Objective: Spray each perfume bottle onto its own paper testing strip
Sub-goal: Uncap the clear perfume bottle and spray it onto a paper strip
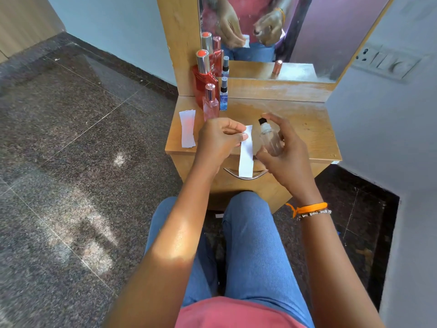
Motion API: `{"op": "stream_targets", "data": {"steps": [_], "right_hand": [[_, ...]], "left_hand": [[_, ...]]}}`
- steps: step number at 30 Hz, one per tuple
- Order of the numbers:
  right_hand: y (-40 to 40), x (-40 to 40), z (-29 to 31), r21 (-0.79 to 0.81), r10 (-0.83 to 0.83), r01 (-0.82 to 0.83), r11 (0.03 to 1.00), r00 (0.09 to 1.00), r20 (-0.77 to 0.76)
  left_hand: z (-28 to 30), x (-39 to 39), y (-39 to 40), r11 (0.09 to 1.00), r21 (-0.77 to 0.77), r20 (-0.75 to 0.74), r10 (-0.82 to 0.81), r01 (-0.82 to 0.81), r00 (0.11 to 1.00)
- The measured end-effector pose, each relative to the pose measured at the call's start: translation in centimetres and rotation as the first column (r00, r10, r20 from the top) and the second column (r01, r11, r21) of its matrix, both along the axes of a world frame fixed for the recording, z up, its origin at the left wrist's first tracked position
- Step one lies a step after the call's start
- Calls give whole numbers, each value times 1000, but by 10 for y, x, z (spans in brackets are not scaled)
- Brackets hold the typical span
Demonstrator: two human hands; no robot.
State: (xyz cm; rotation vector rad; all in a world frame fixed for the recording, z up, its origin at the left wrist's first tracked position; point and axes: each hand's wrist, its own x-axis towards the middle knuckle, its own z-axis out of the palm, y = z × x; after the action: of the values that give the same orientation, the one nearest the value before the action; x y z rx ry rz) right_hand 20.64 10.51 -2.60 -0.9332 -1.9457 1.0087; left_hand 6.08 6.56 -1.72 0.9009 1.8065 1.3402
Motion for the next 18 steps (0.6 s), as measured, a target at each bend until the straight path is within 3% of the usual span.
{"op": "stream_targets", "data": {"steps": [5,18], "right_hand": [[6,-4,-8,80,5,-19,997,984,177],[13,-6,-12,126,-33,-1,992,964,264]], "left_hand": [[-3,3,-1,998,-7,25,-58,58,998],[-6,7,5,999,-7,36,-36,36,999]]}}
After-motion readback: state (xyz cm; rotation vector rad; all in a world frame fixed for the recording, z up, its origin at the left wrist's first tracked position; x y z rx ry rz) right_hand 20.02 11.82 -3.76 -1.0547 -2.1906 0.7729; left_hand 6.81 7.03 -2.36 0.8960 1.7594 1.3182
